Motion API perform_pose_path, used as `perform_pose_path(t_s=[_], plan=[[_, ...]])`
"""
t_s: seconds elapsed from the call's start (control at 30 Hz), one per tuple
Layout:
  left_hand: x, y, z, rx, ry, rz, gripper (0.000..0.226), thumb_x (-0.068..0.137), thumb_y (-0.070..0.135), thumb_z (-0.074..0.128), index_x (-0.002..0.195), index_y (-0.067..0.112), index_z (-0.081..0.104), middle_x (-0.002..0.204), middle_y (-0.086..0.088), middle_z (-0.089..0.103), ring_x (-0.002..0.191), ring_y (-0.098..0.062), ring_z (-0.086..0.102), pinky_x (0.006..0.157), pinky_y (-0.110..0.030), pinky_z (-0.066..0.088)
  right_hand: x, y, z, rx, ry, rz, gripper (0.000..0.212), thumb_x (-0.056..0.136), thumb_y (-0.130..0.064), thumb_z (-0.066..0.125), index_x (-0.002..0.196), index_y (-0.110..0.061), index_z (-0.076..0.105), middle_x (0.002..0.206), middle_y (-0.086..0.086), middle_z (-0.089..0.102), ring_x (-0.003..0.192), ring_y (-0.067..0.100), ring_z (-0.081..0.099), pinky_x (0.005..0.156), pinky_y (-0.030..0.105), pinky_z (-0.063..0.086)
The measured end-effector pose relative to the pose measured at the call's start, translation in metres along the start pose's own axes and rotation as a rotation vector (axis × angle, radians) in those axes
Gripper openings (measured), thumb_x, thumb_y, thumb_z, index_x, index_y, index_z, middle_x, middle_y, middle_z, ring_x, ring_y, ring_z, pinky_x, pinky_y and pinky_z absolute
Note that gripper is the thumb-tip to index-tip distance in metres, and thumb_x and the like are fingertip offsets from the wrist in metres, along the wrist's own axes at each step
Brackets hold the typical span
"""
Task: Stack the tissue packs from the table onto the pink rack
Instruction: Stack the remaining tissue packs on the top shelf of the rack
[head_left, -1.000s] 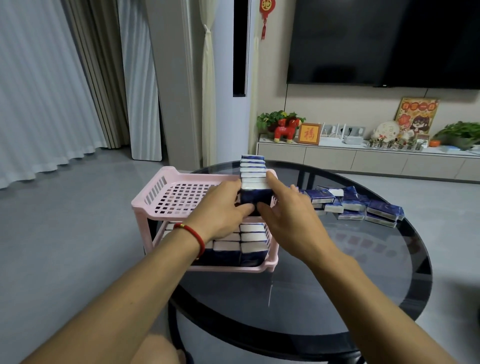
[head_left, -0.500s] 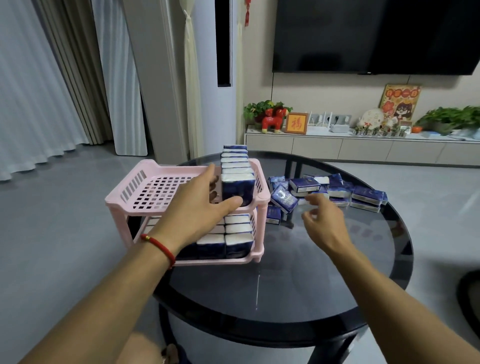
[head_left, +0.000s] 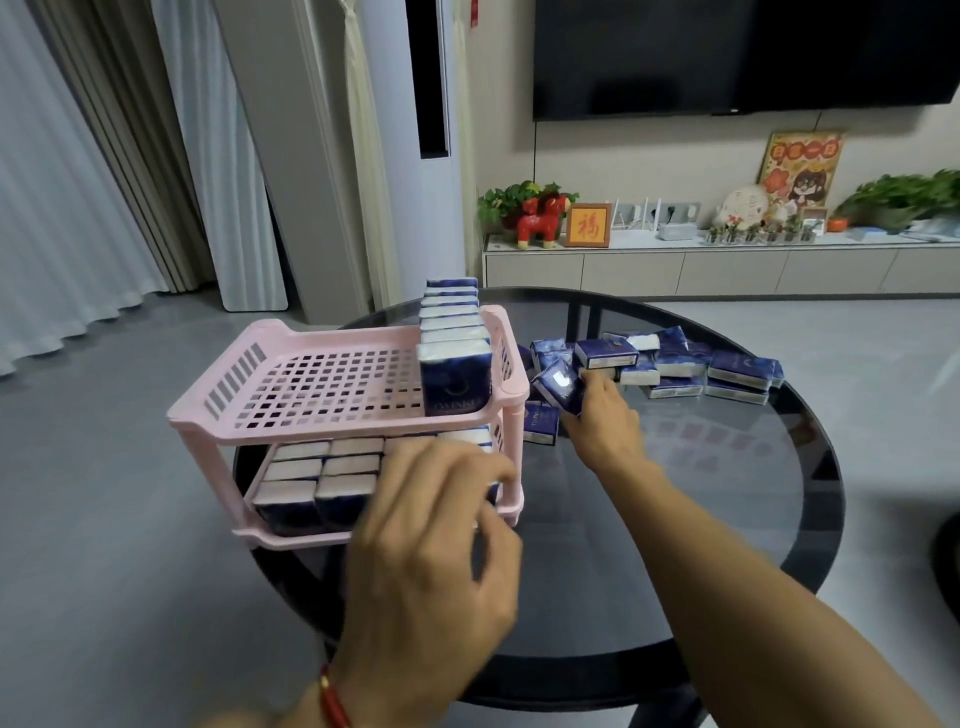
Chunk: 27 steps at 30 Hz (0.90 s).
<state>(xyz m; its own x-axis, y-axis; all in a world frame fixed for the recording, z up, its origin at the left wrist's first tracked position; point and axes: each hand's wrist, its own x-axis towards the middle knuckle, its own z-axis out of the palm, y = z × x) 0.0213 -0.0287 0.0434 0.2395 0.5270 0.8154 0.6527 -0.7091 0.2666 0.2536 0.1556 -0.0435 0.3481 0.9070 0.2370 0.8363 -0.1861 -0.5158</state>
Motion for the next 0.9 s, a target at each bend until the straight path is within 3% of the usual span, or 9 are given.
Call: perform_pose_path(t_s=[0.07,0.2,0.3,0.4,0.53,0.67,0.8,0.9], plan=[[-0.009,0.004,0.015,-0.094,-0.145,-0.065,0.027,0.079,0.007,0.059,0.103,0.019,0.067,0.098,0.01,0.06,0.096,-0.012,0.055,0.085,-0.025,0.045,0.0,0.004,0.0,0.007,0.02,0.026,0.045,0.093,-0.025,0.067,0.13,-0.008,0.048,0.131,0.015,0.053,0.117,0.039,0.055,0.091,0.045,0.044],[-0.02,0.012,0.043,-0.322,-0.404,-0.473,0.034,0.085,0.02,0.06,0.114,0.036,0.057,0.102,0.02,0.058,0.103,-0.004,0.057,0.084,-0.022,0.048,-0.012,0.019,-0.015,0.123,0.065,0.112,0.044,0.085,-0.029,0.068,0.119,-0.004,0.055,0.122,0.015,0.049,0.108,0.035,0.055,0.091,0.039,0.046],[-0.012,0.019,0.062,-0.466,-0.444,-0.716,0.031,0.094,0.019,0.062,0.124,0.027,0.061,0.103,0.012,0.066,0.092,-0.004,0.063,0.08,-0.019,0.052,-0.035,0.025,-0.038,0.201,0.024,0.043,0.042,0.078,-0.046,0.065,0.106,-0.014,0.064,0.105,0.008,0.063,0.095,0.023,0.057,0.082,0.036,0.05],[-0.003,0.026,0.081,-0.71,-0.473,-0.961,0.033,0.1,0.027,0.058,0.132,0.021,0.053,0.097,0.012,0.068,0.093,-0.01,0.069,0.09,-0.034,0.059,-0.082,0.026,-0.06,0.304,-0.131,-0.088,0.038,0.081,-0.049,0.065,0.105,-0.02,0.069,0.091,0.001,0.069,0.08,0.011,0.063,0.069,0.029,0.052],[-0.01,0.036,0.104,-1.088,-0.413,-1.235,0.016,0.104,0.018,0.054,0.119,0.012,0.054,0.105,-0.009,0.076,0.092,-0.022,0.077,0.082,-0.043,0.064,-0.144,0.029,-0.081,0.273,-0.29,-0.265,0.05,0.08,-0.059,0.055,0.118,-0.027,0.065,0.1,-0.008,0.065,0.087,0.005,0.063,0.076,0.024,0.052],[-0.02,0.029,0.1,-0.985,-0.406,-1.224,0.026,0.099,0.004,0.048,0.111,0.021,0.063,0.106,-0.008,0.076,0.089,-0.019,0.075,0.076,-0.039,0.064,-0.141,0.036,-0.084,0.363,-0.329,-0.265,0.05,0.083,-0.049,0.047,0.12,-0.023,0.069,0.102,-0.007,0.066,0.093,0.007,0.061,0.081,0.025,0.049],[-0.02,0.014,0.082,-0.993,-0.423,-1.286,0.038,0.1,0.003,0.045,0.134,0.017,0.054,0.118,-0.012,0.07,0.081,-0.026,0.078,0.073,-0.036,0.065,-0.101,0.024,-0.053,0.158,-0.215,-0.318,0.046,0.095,-0.013,0.053,0.141,-0.019,0.056,0.137,-0.001,0.056,0.12,0.011,0.056,0.106,0.034,0.048],[-0.024,0.008,0.074,-0.968,-0.464,-1.298,0.043,0.1,0.004,0.046,0.141,0.016,0.051,0.125,-0.016,0.068,0.081,-0.027,0.078,0.076,-0.036,0.065,-0.064,0.003,-0.025,-0.078,-0.279,-0.386,0.072,0.091,-0.003,0.051,0.158,-0.024,0.034,0.167,-0.001,0.026,0.153,0.021,0.025,0.122,0.04,0.029]])
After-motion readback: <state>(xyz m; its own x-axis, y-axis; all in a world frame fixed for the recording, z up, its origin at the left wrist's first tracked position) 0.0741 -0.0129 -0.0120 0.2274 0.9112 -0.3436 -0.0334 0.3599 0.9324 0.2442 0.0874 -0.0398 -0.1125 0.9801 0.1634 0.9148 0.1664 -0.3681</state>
